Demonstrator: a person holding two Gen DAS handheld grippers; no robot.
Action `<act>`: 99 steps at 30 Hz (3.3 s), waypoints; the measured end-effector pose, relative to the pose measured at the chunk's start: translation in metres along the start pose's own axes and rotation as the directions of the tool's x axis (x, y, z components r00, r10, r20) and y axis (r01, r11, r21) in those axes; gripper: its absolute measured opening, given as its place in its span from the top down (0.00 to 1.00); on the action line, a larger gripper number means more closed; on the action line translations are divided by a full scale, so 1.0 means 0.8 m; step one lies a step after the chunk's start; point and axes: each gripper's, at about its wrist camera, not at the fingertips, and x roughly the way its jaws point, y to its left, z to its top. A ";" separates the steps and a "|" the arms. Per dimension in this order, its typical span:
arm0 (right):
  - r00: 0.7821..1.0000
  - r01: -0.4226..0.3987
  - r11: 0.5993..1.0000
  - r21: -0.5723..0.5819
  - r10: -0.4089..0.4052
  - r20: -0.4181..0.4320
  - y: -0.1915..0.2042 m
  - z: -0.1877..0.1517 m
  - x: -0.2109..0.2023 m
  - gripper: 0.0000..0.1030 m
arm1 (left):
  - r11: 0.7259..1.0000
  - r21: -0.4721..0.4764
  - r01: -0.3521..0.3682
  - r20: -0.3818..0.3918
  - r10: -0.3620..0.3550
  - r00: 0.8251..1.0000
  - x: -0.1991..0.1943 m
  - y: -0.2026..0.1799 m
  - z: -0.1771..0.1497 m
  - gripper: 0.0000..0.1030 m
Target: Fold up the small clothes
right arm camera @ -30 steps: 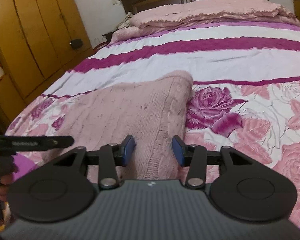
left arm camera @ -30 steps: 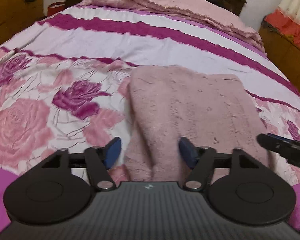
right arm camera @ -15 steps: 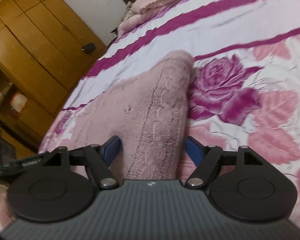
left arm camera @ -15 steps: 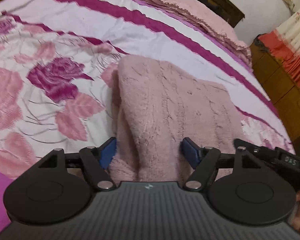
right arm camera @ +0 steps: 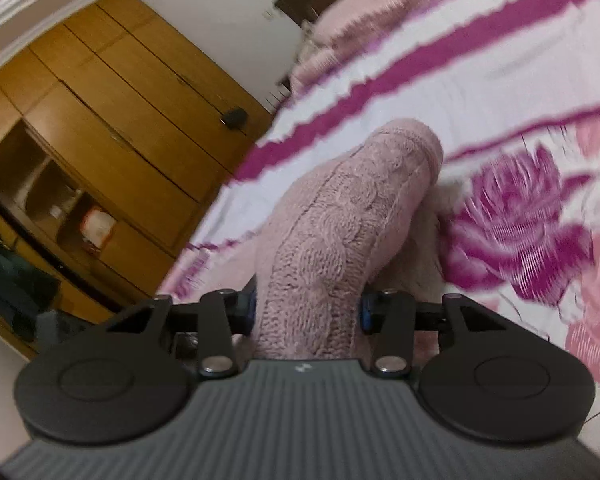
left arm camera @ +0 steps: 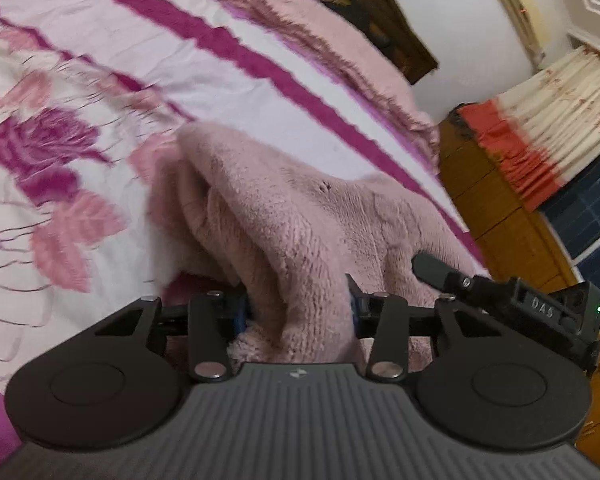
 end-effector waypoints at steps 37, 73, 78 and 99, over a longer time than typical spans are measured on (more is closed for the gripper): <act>0.892 0.452 0.885 -0.107 -0.446 0.077 -0.033 -0.079 -0.189 0.40 | 0.907 0.347 -0.237 -0.071 0.278 0.958 -0.019 -0.163 -0.101 0.39; 0.726 0.675 0.665 -0.320 -0.677 0.125 -0.008 -0.191 -0.179 0.32 | 0.786 0.459 -0.414 -0.021 0.476 0.879 0.011 -0.185 -0.227 0.21; 0.725 0.675 0.664 -0.320 -0.677 0.127 -0.008 -0.191 -0.179 0.31 | 0.781 0.465 -0.417 -0.016 0.478 0.878 0.013 -0.185 -0.229 0.20; 0.725 0.676 0.663 -0.322 -0.677 0.127 -0.008 -0.192 -0.178 0.30 | 0.777 0.470 -0.419 -0.004 0.477 0.879 0.013 -0.185 -0.232 0.20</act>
